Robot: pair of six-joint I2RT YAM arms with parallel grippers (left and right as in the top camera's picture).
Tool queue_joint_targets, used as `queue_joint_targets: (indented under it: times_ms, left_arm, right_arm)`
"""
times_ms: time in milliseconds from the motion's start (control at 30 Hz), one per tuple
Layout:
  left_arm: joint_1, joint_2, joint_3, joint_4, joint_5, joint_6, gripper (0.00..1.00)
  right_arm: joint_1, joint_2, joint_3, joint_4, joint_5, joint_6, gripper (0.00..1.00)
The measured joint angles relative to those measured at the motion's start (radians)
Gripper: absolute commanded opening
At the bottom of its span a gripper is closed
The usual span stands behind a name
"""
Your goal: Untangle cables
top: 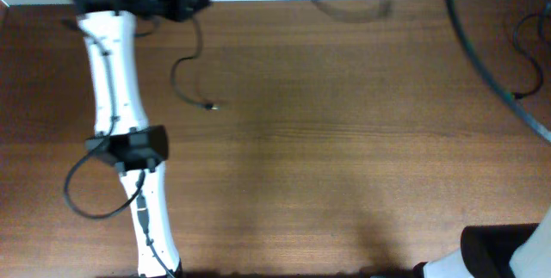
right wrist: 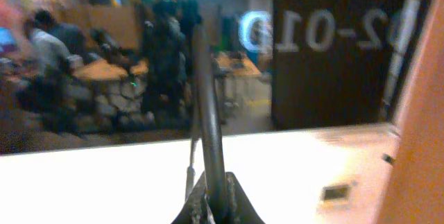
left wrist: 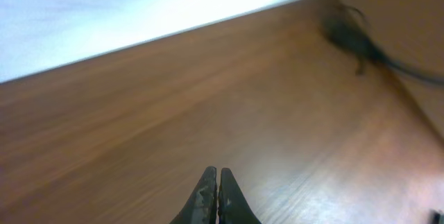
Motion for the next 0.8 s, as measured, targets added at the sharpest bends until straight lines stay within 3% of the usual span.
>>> queue_joint_targets:
  times_ms: [100, 300, 533, 800]
  left_arm:
    - [0.098, -0.111, 0.000, -0.027, -0.071, 0.000, 0.00]
    - [0.206, -0.306, 0.008, -0.051, -0.146, 0.000, 0.00]
    - [0.151, -0.374, 0.012, -0.099, -0.159, 0.017, 0.00]
    - [0.071, -0.372, 0.005, -0.119, -0.204, 0.051, 0.00]
  right_arm:
    - [-0.138, 0.036, 0.000, -0.042, -0.058, 0.049, 0.04]
    - [-0.248, 0.116, -0.001, -0.095, -0.216, 0.085, 0.04]
    - [-0.143, 0.126, -0.002, -0.140, -0.360, 0.089, 0.04]
    - [0.018, 0.126, -0.002, -0.285, -0.396, 0.089, 0.04]
